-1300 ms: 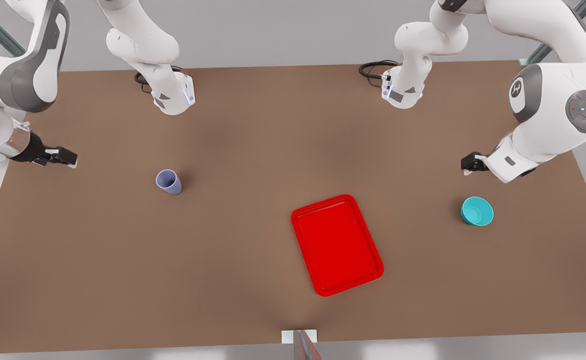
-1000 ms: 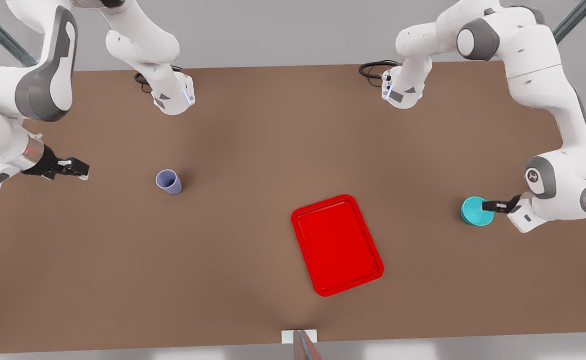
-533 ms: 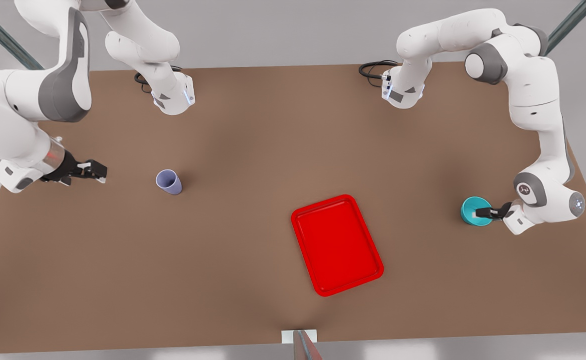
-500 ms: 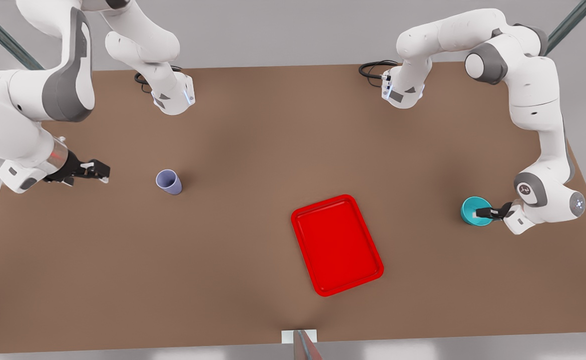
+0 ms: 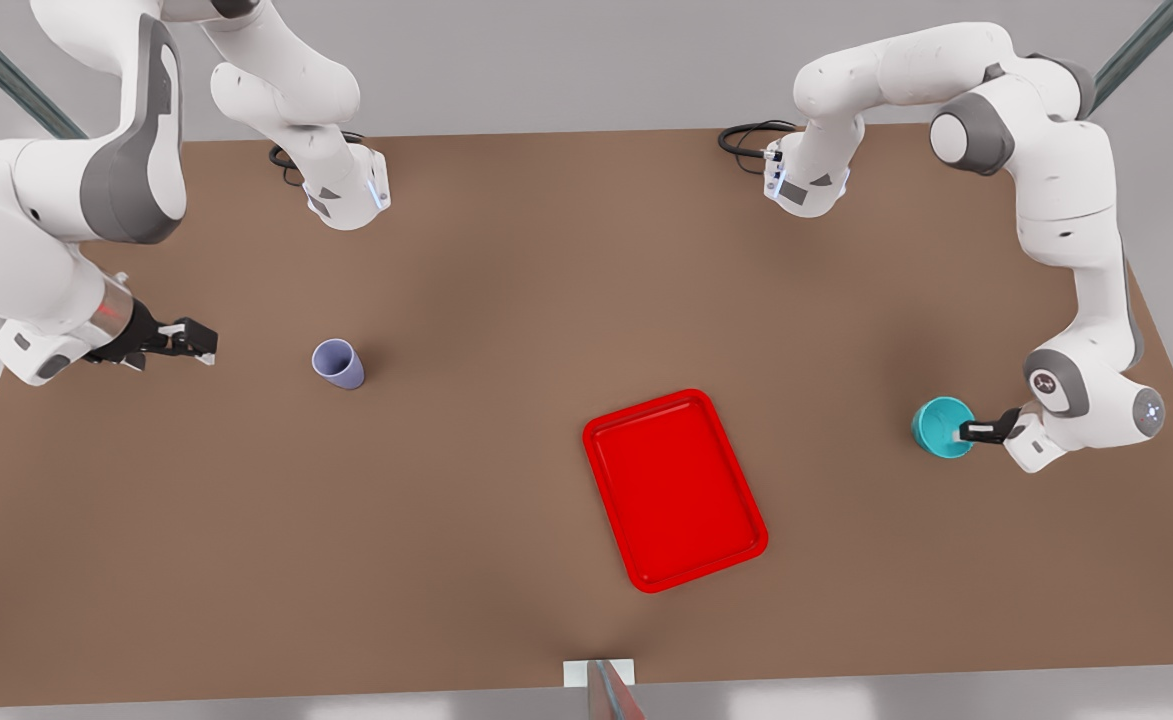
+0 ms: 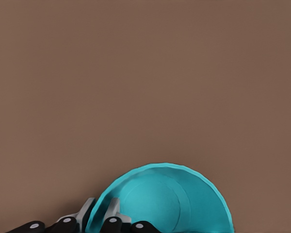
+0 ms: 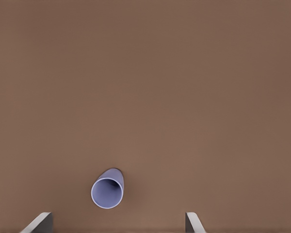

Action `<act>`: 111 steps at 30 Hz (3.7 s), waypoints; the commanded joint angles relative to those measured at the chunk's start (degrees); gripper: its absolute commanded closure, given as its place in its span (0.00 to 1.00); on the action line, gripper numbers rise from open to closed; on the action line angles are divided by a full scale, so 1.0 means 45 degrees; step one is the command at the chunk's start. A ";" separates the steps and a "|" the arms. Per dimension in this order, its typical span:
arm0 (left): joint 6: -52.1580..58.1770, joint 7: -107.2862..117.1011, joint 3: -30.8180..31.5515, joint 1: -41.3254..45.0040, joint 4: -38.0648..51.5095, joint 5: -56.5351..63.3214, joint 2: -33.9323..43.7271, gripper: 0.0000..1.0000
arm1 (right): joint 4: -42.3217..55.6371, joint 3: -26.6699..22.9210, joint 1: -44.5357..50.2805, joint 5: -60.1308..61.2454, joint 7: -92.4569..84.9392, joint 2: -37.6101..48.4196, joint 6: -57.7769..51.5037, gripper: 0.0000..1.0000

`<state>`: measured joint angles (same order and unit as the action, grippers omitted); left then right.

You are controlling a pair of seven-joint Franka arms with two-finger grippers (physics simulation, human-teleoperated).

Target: Place the bowl on the tray with the left arm and the cup on the tray with the right arm

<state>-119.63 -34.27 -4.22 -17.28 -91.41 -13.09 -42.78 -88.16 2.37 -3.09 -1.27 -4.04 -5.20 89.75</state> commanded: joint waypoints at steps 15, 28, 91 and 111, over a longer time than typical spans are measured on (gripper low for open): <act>0.1037 0.0779 0.0098 0.0908 0.0000 -0.1250 0.1536 0.79 | 0.0000 -0.0019 -0.0015 0.0008 0.0000 -0.0016 -0.0023 0.00; -0.1326 1.1287 0.0078 0.7511 0.3320 -0.3203 -0.0846 0.79 | 0.0000 -0.0039 -0.0054 0.0008 0.0000 -0.0055 -0.0023 0.00; 0.6174 0.6951 0.0567 0.5069 -0.1015 0.3730 1.0033 0.00 | -0.9551 0.0176 0.0297 0.1161 0.1641 -0.0348 0.6051 0.03; 0.6545 0.6932 0.0567 0.5109 0.0078 0.3496 0.9389 0.00 | -1.1269 -0.0019 0.0395 0.1102 0.1465 -0.0583 0.8629 0.79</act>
<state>-90.18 -3.08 -1.66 6.28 -91.06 2.77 -0.84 -138.87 2.28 -1.32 3.69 2.55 -7.90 128.50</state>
